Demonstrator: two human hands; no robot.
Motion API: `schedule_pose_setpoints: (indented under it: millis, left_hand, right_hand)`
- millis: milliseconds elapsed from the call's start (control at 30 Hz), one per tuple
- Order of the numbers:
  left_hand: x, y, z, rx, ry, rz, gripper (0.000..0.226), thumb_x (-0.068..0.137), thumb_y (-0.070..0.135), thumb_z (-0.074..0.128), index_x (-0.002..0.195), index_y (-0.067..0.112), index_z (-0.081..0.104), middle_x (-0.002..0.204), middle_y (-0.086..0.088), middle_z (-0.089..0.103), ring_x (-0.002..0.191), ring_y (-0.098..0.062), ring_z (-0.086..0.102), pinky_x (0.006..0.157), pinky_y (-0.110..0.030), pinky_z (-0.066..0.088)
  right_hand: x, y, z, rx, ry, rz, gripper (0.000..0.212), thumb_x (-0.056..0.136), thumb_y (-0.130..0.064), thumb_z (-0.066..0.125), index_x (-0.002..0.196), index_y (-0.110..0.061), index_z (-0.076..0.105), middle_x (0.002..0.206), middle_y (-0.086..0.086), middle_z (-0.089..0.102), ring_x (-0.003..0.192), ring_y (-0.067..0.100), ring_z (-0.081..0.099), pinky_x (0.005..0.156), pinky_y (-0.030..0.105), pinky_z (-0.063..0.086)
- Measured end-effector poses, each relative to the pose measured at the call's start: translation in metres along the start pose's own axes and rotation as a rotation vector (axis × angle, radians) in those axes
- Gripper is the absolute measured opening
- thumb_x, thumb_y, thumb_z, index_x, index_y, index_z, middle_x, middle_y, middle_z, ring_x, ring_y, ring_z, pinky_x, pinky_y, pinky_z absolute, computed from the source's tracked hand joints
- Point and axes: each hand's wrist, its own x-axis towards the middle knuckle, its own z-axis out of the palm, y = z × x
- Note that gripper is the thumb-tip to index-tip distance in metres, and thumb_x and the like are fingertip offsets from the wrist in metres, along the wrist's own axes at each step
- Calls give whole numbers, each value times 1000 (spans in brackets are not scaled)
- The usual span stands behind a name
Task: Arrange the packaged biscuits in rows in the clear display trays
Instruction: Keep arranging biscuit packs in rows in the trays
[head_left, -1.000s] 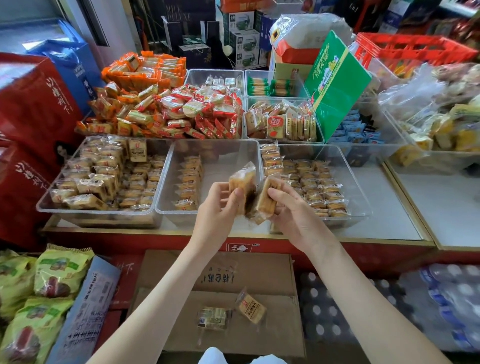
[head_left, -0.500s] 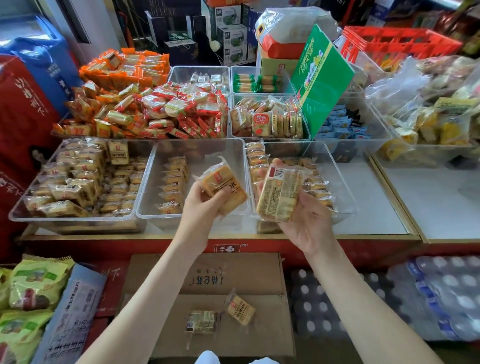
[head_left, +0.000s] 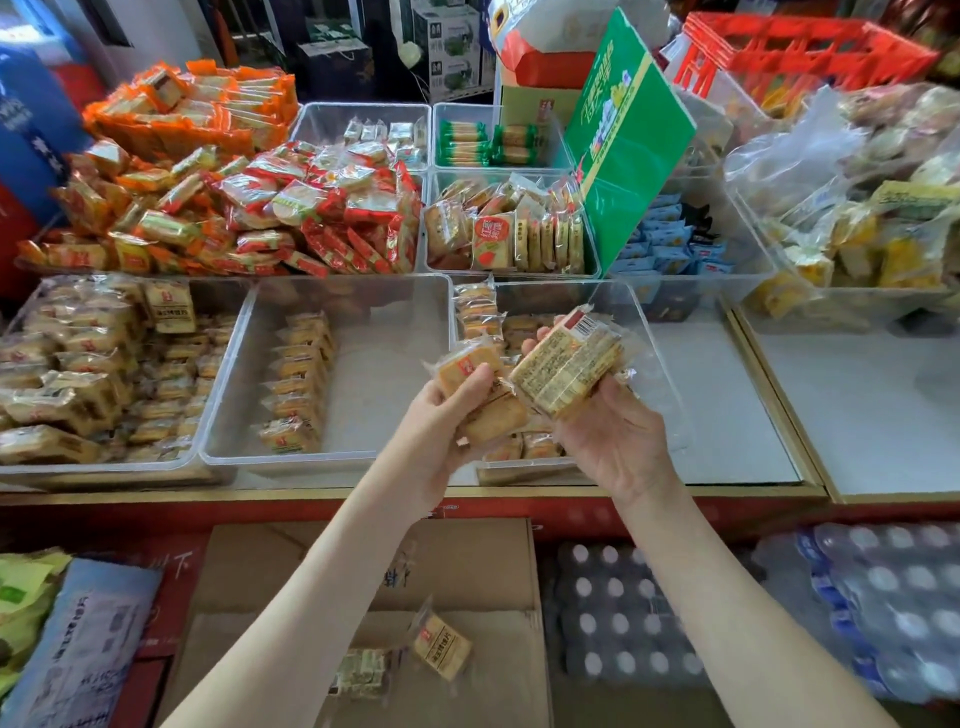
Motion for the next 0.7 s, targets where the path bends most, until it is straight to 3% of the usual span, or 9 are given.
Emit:
schedule_pose_setpoints:
  millis: [67, 133, 267, 367, 500, 600, 700]
  left_hand:
    - [4, -4, 7, 38, -29, -2, 91, 58, 52, 87, 132, 15, 49, 125, -8, 66, 112, -23, 66, 79, -33, 58]
    - [7, -5, 9, 52, -15, 25, 99, 53, 48, 89, 136, 16, 44, 128, -10, 63, 112, -24, 66, 84, -39, 58]
    - [7, -3, 4, 111, -4, 128, 88, 60, 38, 85, 134, 14, 45, 126, -11, 64, 112, -26, 66, 89, -44, 57]
    - [4, 0, 0, 139, 15, 170, 79, 68, 32, 87, 133, 13, 45, 124, -11, 65, 111, -26, 66, 83, -38, 58]
    - [5, 1, -4, 129, 44, 196, 69, 73, 19, 77, 132, 6, 44, 124, -15, 64, 107, -25, 67, 74, -29, 58]
    - [11, 0, -8, 154, 78, 158, 71, 70, 23, 78, 131, 9, 44, 122, -13, 65, 105, -24, 68, 77, -31, 58]
    - [26, 2, -16, 179, 205, 104, 64, 76, 19, 78, 129, 9, 44, 120, -13, 65, 103, -21, 69, 81, -31, 59]
  right_hand:
    - [2, 3, -7, 1, -15, -4, 59, 91, -7, 64, 143, -4, 38, 141, 20, 49, 134, 35, 44, 117, 48, 25]
    - [5, 5, -11, 5, -12, 1, 63, 93, -7, 61, 147, -4, 29, 144, 20, 43, 136, 34, 39, 116, 42, 18]
    - [14, 10, -14, 95, -32, 2, 69, 93, -3, 59, 150, -6, 20, 147, 22, 36, 138, 36, 33, 115, 45, 20]
    - [21, 12, -14, 114, -51, 28, 61, 93, -3, 59, 147, -5, 31, 147, 21, 38, 138, 36, 34, 115, 49, 21]
    - [23, 11, -15, -57, -84, 1, 49, 92, -12, 64, 138, -12, 50, 143, 13, 47, 138, 30, 37, 116, 47, 10]
    - [24, -7, -16, -121, -104, -30, 45, 88, -12, 68, 131, -9, 56, 136, 15, 54, 130, 30, 49, 111, 42, 33]
    - [43, -42, -23, -326, 172, -133, 52, 83, -10, 67, 132, -5, 51, 128, 14, 58, 123, 30, 54, 103, 39, 48]
